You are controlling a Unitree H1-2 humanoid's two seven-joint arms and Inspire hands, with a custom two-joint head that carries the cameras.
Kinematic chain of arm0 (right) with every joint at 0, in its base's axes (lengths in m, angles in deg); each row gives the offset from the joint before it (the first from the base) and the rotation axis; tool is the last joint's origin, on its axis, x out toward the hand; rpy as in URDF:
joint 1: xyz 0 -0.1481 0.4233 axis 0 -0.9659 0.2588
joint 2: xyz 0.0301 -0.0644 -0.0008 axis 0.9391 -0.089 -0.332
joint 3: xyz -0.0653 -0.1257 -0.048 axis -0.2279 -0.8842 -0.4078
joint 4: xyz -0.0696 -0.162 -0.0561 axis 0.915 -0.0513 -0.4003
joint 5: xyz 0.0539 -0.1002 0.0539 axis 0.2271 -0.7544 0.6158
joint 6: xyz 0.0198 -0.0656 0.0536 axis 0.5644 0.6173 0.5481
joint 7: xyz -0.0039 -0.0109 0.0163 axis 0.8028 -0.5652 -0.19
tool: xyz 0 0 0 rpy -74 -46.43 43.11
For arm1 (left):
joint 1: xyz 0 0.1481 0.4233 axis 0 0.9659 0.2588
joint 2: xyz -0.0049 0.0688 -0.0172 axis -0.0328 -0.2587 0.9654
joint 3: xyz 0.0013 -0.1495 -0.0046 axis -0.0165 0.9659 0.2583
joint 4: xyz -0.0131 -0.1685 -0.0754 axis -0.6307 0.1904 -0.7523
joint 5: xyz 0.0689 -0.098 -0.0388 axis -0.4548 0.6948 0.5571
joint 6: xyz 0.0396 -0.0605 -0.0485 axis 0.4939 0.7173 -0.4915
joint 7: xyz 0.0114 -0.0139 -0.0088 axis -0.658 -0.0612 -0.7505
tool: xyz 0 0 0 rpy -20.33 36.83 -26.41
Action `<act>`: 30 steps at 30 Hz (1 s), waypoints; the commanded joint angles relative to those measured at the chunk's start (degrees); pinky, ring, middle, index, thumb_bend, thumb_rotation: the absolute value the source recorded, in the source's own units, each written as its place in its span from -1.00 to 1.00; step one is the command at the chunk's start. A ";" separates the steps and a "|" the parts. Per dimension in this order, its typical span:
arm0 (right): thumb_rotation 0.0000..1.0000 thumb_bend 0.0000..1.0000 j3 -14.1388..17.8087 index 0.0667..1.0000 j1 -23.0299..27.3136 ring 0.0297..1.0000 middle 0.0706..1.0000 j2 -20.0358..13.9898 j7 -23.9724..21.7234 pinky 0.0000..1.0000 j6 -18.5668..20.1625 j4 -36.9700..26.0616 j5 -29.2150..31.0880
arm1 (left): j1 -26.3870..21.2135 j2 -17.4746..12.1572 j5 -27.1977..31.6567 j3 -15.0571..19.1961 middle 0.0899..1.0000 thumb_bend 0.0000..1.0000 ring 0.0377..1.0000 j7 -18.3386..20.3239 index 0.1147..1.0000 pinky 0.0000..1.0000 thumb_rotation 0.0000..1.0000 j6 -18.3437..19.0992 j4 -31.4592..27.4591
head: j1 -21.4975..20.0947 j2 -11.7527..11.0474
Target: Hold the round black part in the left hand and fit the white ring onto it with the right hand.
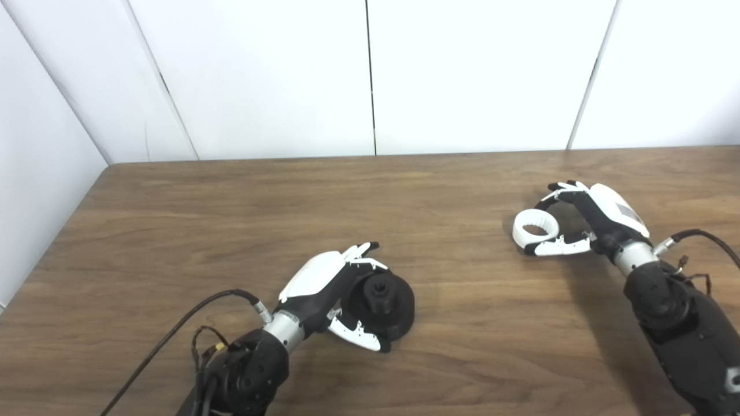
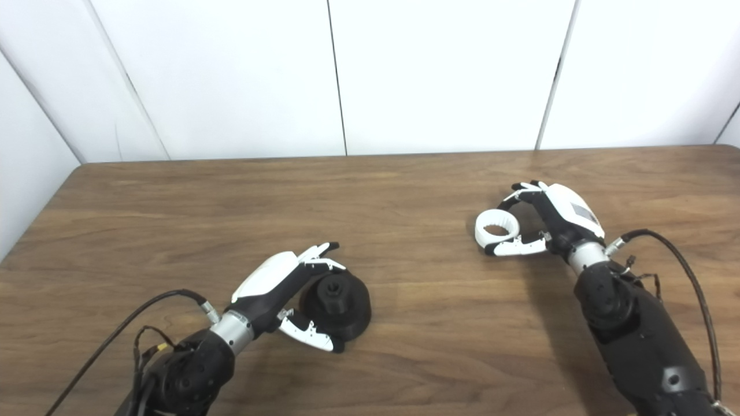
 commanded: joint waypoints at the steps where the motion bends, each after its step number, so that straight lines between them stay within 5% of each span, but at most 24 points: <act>1: -0.46 0.67 1.04 0.16 2.67 0.93 0.76 -0.36 2.06 0.95 -2.25 -0.90 -0.08 | -0.40 -0.03 0.22 -0.09 1.00 0.66 1.00 0.40 0.28 0.84 -0.62 -0.29 -0.98 | -0.06 0.14; 7: -0.55 0.65 1.22 0.09 2.36 0.89 0.72 -0.33 3.31 0.88 -3.37 -0.85 0.02 | -0.35 -0.06 0.12 -0.16 1.00 0.66 1.00 0.35 0.28 0.83 -0.60 -0.48 -0.87 | 0.10 0.17; 9: -0.65 0.25 1.30 -0.03 2.30 0.89 0.71 -0.27 3.60 0.87 -3.58 -0.76 0.08 | -0.30 -0.06 0.26 -0.12 1.00 0.65 1.00 0.28 0.28 0.84 -0.61 -0.64 -0.79 | 0.18 0.23; 11: -0.69 0.09 1.46 -0.08 2.24 0.89 0.71 -0.18 3.84 0.85 -4.00 -0.58 0.26 | -0.25 -0.04 0.17 -0.10 1.00 0.66 1.00 0.17 0.27 0.84 -0.61 -0.65 -0.85 | 0.16 0.23; 30: -0.70 0.05 3.43 -0.10 0.21 0.88 0.67 0.75 1.35 0.76 -1.32 -7.67 3.33 | -0.18 -0.02 0.11 -0.14 1.00 0.65 1.00 0.44 0.27 0.85 -0.62 -0.46 -1.07 | 0.27 0.80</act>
